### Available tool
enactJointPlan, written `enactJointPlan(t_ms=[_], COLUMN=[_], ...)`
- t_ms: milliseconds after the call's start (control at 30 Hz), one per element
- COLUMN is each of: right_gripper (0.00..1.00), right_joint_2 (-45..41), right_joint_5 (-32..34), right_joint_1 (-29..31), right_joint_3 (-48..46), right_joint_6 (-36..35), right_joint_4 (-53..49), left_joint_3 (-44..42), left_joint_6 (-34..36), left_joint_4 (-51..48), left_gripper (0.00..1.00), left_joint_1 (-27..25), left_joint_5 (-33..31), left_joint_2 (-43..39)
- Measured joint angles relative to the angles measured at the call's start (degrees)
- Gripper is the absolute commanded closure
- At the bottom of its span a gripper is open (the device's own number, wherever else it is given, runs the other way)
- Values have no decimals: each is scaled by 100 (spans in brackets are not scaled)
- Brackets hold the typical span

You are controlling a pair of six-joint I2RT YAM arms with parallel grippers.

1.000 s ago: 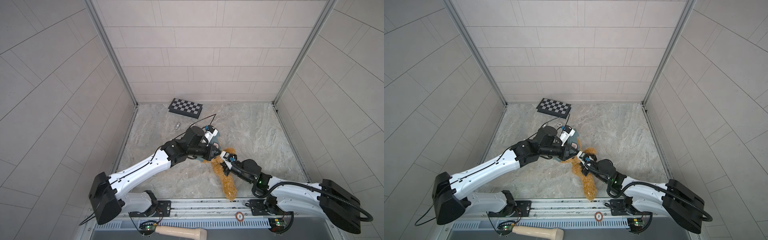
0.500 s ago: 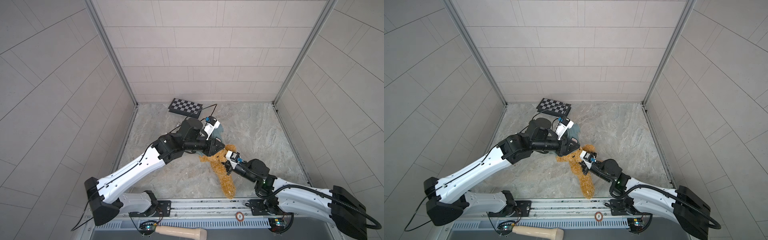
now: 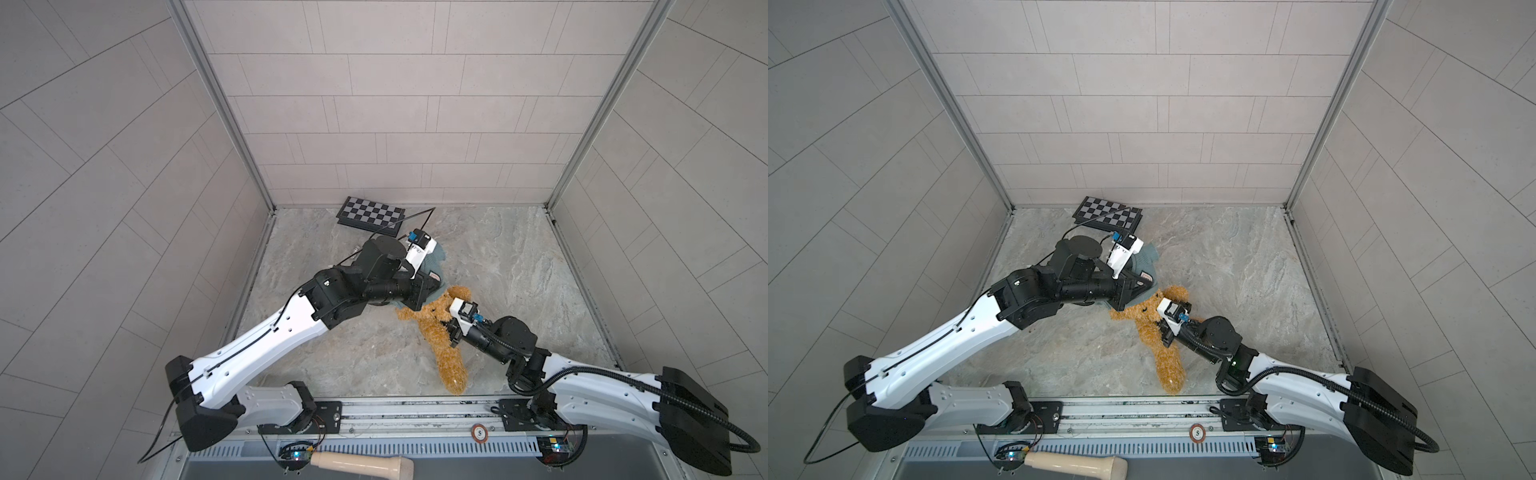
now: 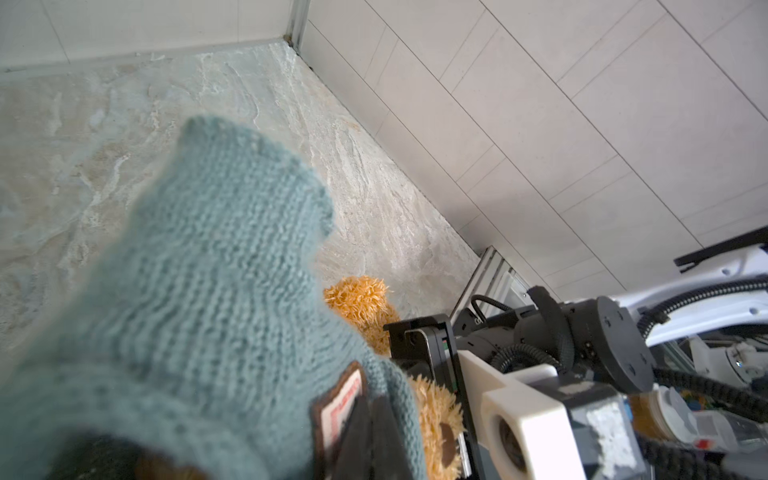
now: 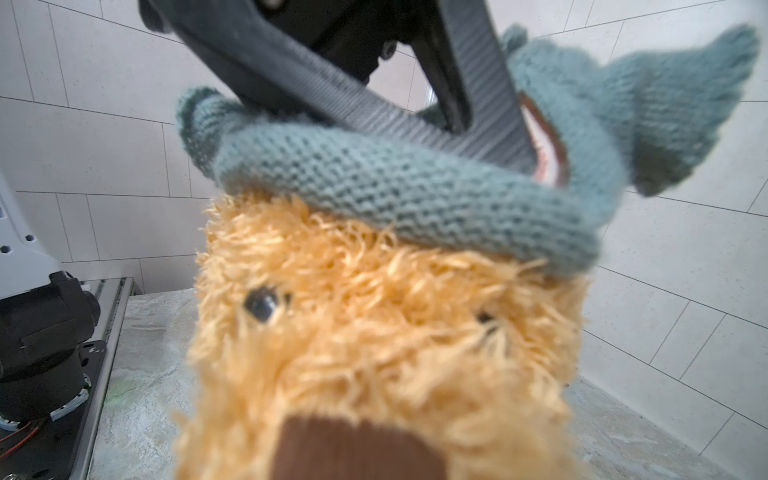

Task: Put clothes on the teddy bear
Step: 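Pull the sweater neck over the bear's head with the left gripper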

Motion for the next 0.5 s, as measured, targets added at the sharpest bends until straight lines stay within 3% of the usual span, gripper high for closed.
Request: enactJointPlan(t_ms=[500], right_gripper=[100], right_joint_2=[72], right_joint_5=[260], right_joint_1=[26], right_joint_3=[4], right_joint_6=[-11], right_joint_4=[315], left_joint_3=[42], left_joint_6=[-90], left_joint_4=[157], left_gripper=[100], left_joint_1=[-407], left_joint_5=[13], left_joint_2=[188])
